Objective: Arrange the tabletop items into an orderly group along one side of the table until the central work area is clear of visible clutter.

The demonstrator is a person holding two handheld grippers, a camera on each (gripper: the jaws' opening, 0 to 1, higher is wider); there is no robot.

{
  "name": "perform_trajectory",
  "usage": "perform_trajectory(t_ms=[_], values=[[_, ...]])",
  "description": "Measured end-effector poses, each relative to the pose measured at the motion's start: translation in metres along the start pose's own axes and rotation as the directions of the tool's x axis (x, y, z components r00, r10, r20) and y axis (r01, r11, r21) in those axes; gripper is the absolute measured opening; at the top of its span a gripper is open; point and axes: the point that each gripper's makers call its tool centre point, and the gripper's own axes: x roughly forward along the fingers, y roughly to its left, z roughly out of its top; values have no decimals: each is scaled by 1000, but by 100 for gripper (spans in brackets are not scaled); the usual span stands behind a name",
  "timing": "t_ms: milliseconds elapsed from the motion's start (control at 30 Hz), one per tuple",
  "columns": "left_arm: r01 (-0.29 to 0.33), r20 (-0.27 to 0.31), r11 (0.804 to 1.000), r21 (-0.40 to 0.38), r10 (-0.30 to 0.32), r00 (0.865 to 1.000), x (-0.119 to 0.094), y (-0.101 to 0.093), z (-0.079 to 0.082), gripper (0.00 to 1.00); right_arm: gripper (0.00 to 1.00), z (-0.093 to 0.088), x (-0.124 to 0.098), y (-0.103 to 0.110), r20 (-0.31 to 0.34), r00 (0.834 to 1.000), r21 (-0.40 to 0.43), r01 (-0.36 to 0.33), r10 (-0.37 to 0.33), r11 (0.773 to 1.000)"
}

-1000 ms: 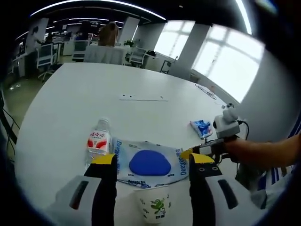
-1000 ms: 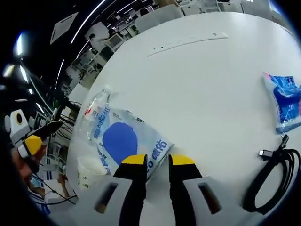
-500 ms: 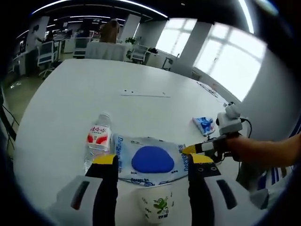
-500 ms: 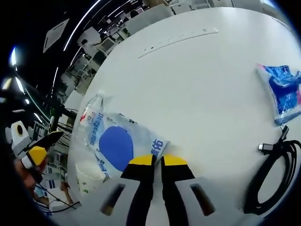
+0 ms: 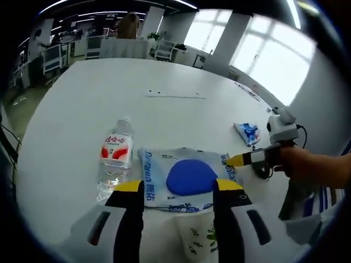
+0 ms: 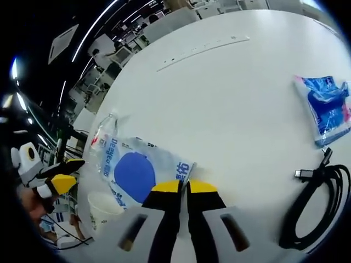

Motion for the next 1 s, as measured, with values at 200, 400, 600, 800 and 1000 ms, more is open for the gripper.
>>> perform_trajectory(t_ms=[200,400,600,800,1000], values=[[-23,-48,1000,-9,22,999,14,7,-4,43,0,1,-3,-5,7,1000,3,8,-8,1000],[-48,-119,999,-12,46,992,30,13,-13,35,0,1,-6,-7,11,1000,3,9,-9,1000],[-82,-175,996,-26,76,982,35,19,-25,28,0,-3,-12,0,12,1000,-1,7,-7,1000],[-101,-212,995,-20,95,973,41,25,-33,21,0,-5,-16,4,12,1000,-1,3,-3,1000],[-127,-238,992,-15,120,964,42,32,-39,9,0,-4,-16,5,11,1000,-2,2,-2,1000]])
